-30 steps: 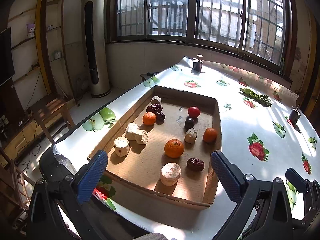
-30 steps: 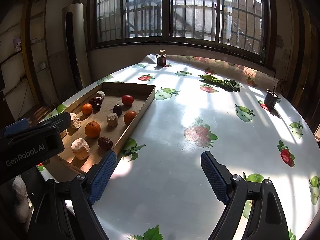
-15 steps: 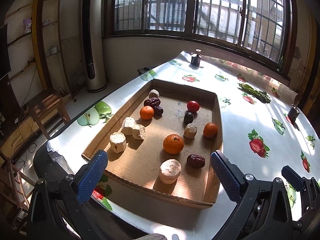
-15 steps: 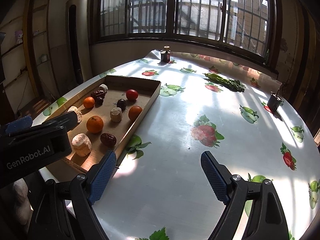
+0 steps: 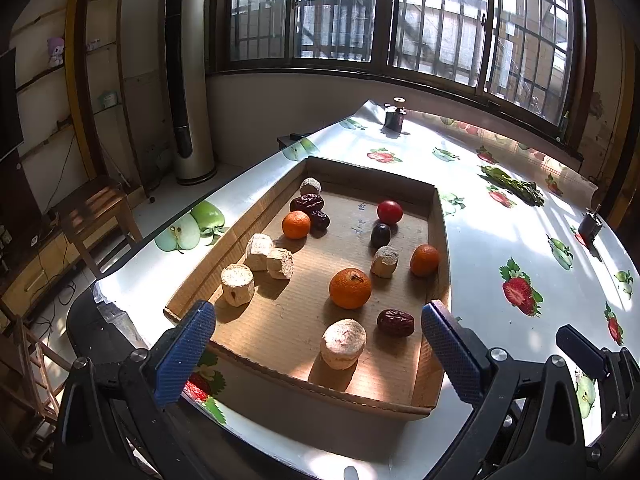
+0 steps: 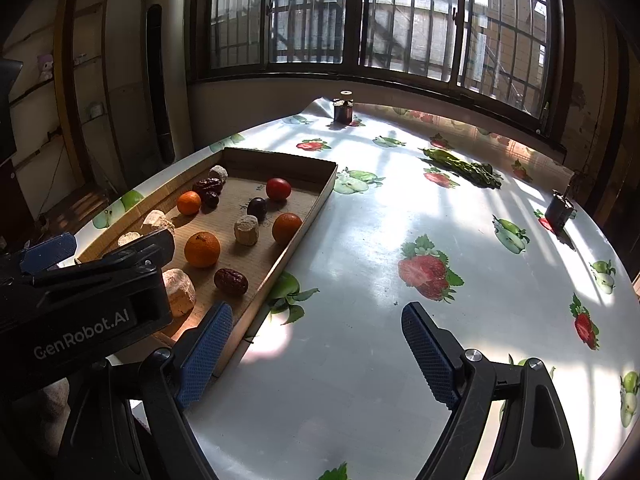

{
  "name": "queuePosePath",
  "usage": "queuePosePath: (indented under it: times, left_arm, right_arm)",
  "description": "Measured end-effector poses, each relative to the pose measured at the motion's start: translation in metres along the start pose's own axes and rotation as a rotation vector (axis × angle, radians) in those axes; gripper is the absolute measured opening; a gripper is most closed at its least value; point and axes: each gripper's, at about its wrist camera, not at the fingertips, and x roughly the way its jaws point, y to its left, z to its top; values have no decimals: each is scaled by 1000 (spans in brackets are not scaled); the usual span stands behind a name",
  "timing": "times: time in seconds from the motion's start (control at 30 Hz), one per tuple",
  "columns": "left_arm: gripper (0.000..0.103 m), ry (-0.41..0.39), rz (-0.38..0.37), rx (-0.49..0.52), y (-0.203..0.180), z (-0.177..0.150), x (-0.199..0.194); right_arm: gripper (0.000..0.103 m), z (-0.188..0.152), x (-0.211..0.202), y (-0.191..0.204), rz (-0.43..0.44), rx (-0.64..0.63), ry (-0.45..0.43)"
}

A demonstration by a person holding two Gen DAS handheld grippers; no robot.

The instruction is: Organize fruits

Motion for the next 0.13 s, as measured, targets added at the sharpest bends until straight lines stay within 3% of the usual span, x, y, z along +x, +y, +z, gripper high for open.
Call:
queuePosePath:
  times: [0.13]
  left_arm:
    - [103, -12, -1, 15, -1, 2, -4]
  right_arm:
    - [90, 1, -1, 3, -5, -19, -8]
